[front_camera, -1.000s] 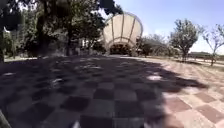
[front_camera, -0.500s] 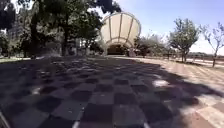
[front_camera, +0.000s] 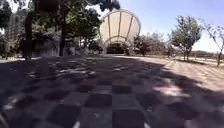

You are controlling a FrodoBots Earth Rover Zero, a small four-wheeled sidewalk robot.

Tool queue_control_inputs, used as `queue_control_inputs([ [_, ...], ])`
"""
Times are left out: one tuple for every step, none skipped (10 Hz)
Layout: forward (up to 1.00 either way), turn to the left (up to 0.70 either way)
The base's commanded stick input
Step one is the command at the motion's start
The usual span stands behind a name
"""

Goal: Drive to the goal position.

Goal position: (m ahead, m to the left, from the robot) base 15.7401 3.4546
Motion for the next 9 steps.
queue_control_inputs([
  [1.00,0.00],
  [1.00,0.00],
  [1.00,-0.40],
  [1.00,-0.40],
  [1.00,-0.33],
  [1.00,-0.07],
  [1.00,0.00],
  [1.00,0.00],
  [1.00,0.00],
])
